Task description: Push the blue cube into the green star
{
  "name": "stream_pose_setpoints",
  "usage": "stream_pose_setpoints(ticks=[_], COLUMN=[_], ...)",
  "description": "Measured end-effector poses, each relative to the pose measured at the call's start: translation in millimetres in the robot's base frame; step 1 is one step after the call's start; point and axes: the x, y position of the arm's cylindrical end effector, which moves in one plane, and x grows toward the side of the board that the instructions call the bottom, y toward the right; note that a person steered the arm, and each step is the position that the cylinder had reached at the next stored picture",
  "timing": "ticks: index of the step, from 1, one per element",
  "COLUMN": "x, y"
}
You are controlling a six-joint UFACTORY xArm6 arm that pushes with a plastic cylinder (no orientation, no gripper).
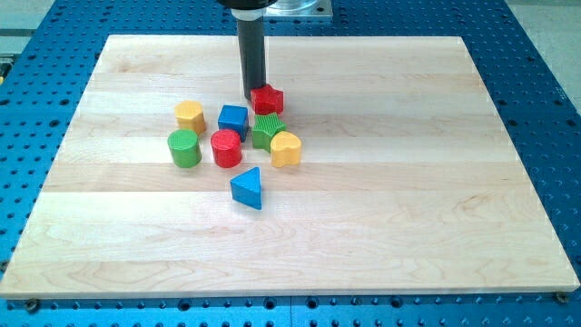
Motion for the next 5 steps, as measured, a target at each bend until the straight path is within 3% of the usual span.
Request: stream_pose_setpoints(ticks=[1, 2, 3, 5], x=[0.0, -3.4, 36.0, 57.0], y=[-3.0, -54.8, -61.6, 29.6])
